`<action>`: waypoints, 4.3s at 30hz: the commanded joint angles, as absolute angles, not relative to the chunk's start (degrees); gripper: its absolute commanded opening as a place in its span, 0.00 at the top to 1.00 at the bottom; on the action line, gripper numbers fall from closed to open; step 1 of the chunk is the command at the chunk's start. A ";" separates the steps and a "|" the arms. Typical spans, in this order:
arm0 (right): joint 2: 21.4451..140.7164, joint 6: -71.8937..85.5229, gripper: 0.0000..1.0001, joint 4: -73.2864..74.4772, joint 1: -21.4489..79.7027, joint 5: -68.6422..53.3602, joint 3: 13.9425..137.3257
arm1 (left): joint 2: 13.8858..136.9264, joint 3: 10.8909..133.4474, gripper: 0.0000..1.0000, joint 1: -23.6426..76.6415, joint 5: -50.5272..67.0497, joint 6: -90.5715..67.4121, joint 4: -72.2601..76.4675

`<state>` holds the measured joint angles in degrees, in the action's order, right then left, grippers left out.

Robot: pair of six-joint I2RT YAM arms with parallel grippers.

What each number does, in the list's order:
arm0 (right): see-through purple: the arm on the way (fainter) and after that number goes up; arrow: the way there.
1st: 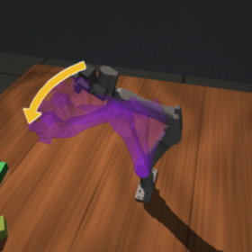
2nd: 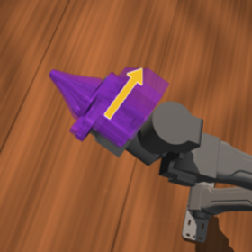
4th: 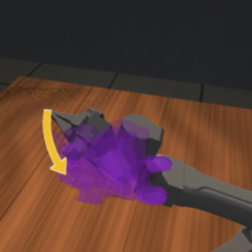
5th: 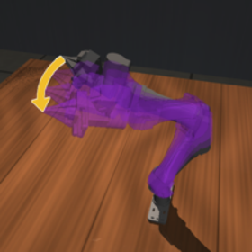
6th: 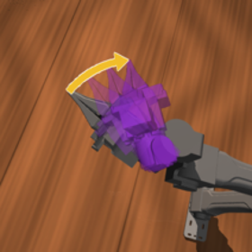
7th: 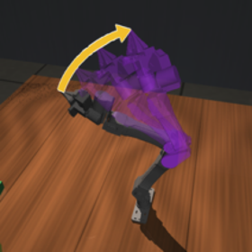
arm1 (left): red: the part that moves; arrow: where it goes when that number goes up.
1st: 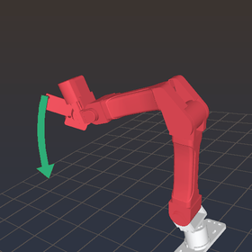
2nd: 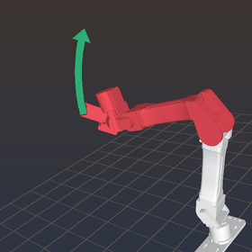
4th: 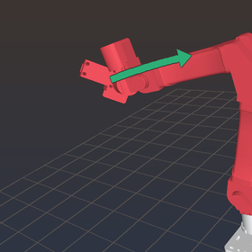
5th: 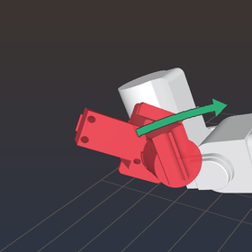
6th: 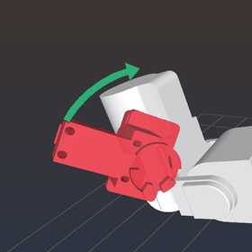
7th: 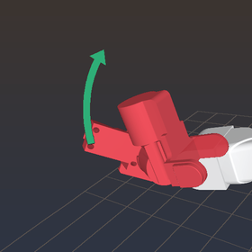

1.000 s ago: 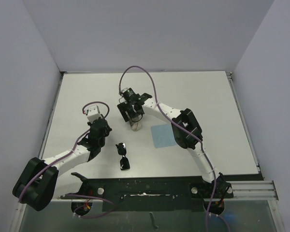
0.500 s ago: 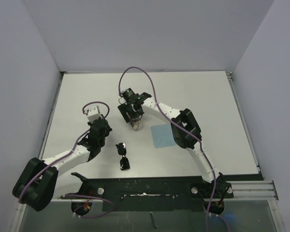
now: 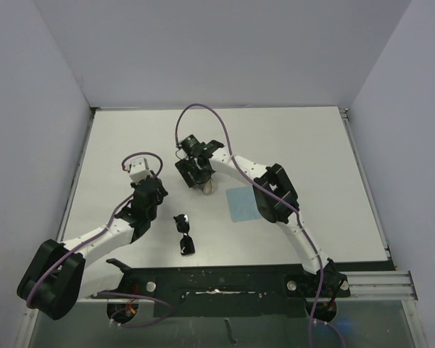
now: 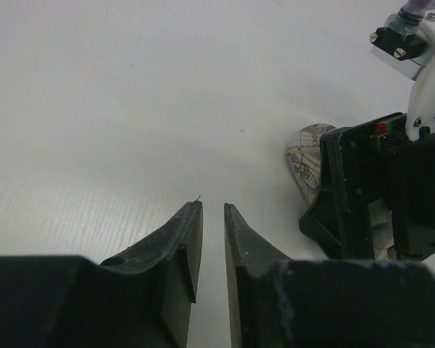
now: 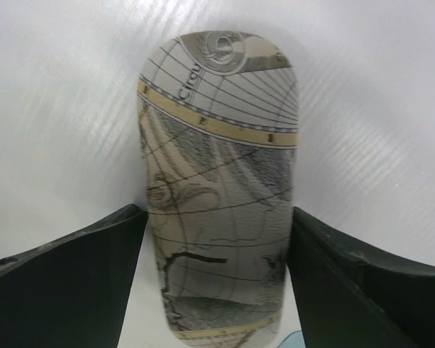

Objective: Organize the sunglasses
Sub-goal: Pick up the sunglasses case from the center of the board.

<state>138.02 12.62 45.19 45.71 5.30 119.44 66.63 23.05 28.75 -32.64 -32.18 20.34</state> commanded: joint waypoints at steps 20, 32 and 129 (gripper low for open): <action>134.88 12.99 0.66 42.92 47.02 4.75 112.68 | 65.50 22.76 0.81 28.43 -31.90 -32.60 22.21; 122.64 18.39 0.75 38.24 45.88 5.26 97.66 | 65.37 22.59 0.81 28.48 -31.78 -32.67 22.20; 126.13 12.57 0.30 42.37 49.12 13.31 94.60 | 64.07 21.44 0.77 27.16 -31.55 -34.19 22.07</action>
